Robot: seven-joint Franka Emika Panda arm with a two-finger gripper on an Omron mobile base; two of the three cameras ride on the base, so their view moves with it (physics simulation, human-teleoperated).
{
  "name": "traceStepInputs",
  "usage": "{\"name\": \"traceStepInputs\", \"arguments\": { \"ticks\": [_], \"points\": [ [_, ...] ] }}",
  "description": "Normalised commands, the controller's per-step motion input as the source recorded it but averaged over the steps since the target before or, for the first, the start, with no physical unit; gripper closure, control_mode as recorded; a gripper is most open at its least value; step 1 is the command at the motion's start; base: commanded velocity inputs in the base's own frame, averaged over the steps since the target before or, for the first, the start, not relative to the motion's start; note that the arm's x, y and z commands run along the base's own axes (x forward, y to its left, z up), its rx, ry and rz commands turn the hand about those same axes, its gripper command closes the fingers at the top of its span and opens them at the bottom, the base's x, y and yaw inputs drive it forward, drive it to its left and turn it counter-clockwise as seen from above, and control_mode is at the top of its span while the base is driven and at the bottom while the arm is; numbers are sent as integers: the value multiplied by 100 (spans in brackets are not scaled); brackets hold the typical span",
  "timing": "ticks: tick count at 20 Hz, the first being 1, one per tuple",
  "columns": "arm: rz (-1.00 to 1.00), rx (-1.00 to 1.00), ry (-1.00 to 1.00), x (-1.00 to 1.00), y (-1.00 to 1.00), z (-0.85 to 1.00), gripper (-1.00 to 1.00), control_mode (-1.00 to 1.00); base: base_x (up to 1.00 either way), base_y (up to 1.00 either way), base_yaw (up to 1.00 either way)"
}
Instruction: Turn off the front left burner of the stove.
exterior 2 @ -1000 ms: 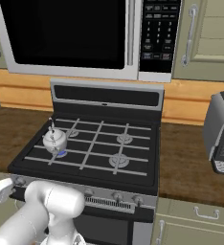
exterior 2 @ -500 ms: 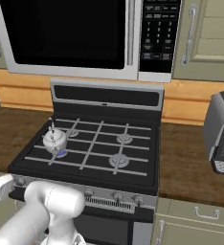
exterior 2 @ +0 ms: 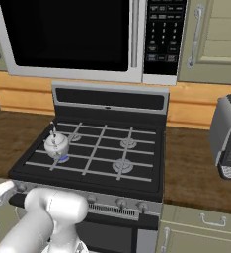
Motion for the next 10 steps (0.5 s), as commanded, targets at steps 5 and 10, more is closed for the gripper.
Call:
{"name": "traceStepInputs", "arguments": {
  "ticks": [5,10],
  "points": [
    [0,1,0,8,-21,-1,-100,-100,0,0,0],
    [0,0,3,32,0,0,100,-100,0,0,0]
  ]
}}
